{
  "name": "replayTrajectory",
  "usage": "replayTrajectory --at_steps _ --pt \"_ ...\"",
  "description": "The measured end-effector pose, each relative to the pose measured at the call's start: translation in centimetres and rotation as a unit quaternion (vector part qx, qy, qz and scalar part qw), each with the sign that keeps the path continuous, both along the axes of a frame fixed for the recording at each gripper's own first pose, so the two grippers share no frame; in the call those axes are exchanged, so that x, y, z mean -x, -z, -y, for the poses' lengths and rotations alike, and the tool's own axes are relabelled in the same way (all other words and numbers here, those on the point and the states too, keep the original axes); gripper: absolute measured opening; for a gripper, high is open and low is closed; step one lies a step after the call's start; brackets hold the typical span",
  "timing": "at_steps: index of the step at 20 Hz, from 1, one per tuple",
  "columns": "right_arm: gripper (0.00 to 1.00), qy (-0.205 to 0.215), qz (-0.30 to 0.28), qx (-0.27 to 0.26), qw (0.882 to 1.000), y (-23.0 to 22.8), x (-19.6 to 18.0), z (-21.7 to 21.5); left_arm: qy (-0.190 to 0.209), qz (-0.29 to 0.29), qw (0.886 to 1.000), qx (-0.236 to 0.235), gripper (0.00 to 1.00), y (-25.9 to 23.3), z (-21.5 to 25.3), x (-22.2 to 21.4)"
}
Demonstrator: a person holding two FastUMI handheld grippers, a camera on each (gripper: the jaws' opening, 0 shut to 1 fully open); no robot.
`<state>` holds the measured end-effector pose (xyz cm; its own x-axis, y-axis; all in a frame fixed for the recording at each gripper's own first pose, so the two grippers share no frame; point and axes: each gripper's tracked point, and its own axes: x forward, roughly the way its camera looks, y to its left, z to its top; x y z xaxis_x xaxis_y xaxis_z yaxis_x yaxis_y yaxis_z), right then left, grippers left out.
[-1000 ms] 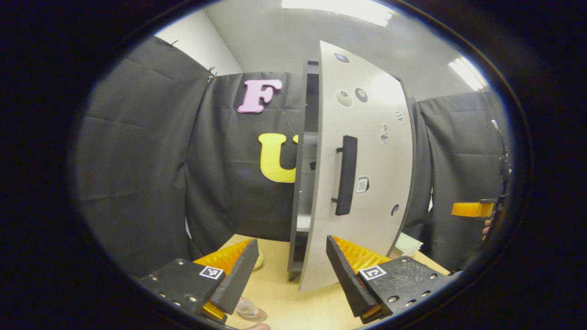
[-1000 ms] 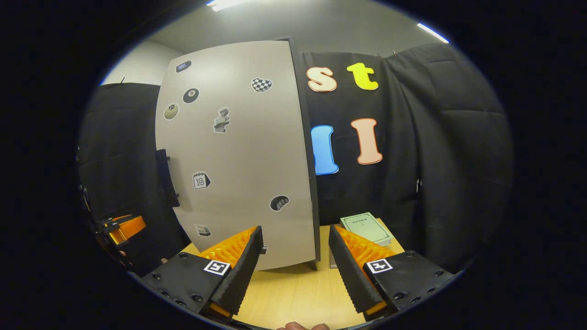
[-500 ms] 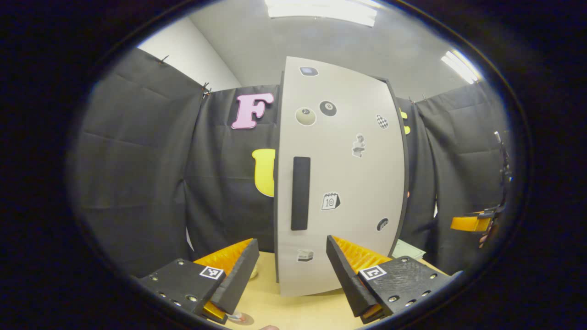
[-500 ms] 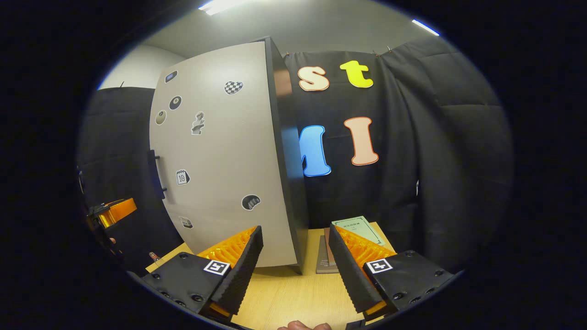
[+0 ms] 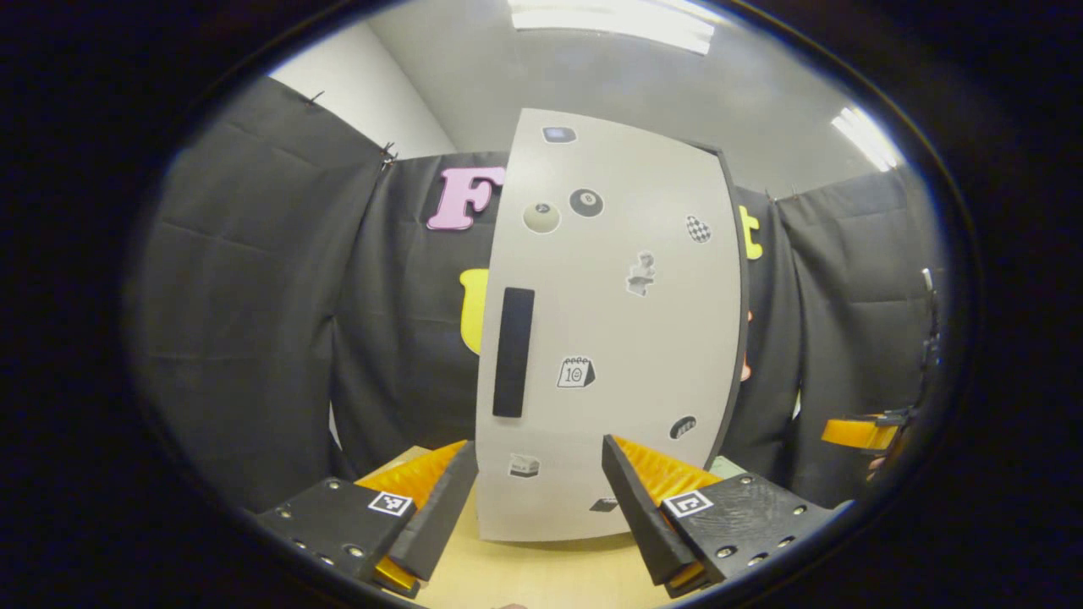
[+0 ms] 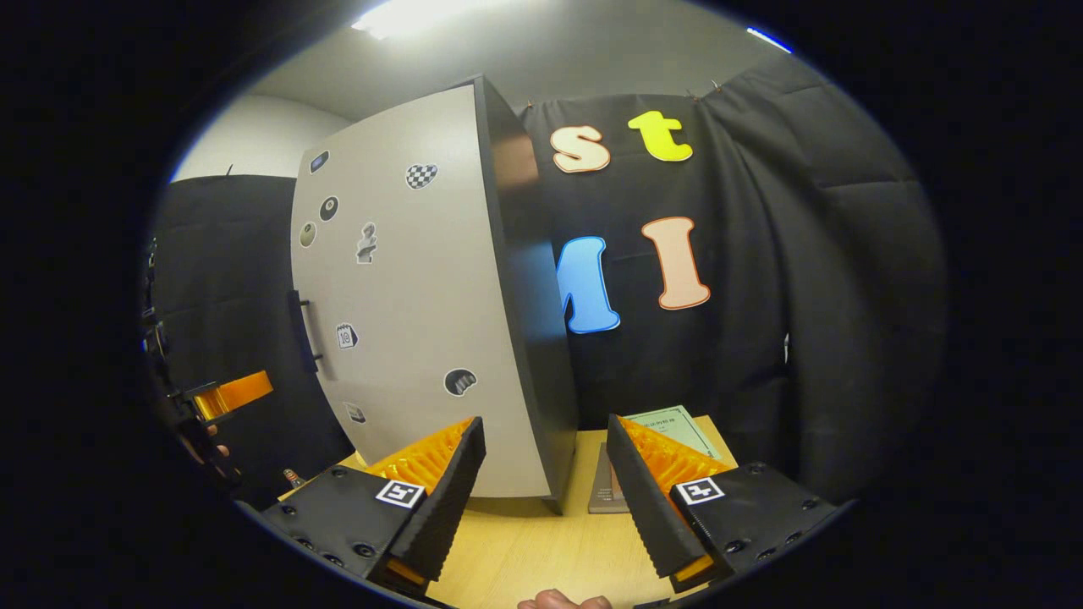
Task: Open the cabinet door with the right hand, grasp the bottle in the cabinet with the left hand and place it on the coaster, then close the cabinet door with the right hand.
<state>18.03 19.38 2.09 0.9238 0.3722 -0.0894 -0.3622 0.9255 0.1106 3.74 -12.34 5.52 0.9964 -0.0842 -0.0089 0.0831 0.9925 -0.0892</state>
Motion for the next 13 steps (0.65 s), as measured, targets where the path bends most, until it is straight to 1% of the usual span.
replayTrajectory --at_steps 3,4,5,6,7,12,13 --pt "0.92 0.008 0.002 -0.006 1.0 -0.2 -0.2 -1.0 0.003 -0.005 1.0 0.01 0.92 -0.4 -0.9 -0.2" --pt "0.92 0.008 0.0 -0.006 1.0 -0.2 -0.2 -1.5 0.002 -0.006 1.0 0.009 0.88 -0.6 -1.5 -0.2" --pt "0.92 0.008 -0.002 -0.006 1.0 -0.2 -0.4 -1.9 0.006 -0.007 1.0 0.01 0.91 -0.8 -1.9 -0.2" --pt "0.92 0.01 -0.004 -0.005 1.0 -0.2 -0.4 -2.4 0.011 -0.009 1.0 0.011 0.91 -0.9 -2.1 -0.3" --pt "0.92 0.012 -0.005 -0.003 1.0 -0.2 -0.4 -2.9 0.015 -0.01 1.0 0.011 0.89 -1.1 -2.4 -0.3" --pt "0.92 0.035 -0.002 0.006 0.999 -0.7 0.0 -6.0 0.036 -0.021 0.999 0.0 0.91 -1.4 -4.5 -0.8" --pt "0.85 0.04 -0.002 0.011 0.999 -0.8 0.2 -6.6 0.038 -0.023 0.999 -0.004 0.91 -1.4 -5.1 -0.9"
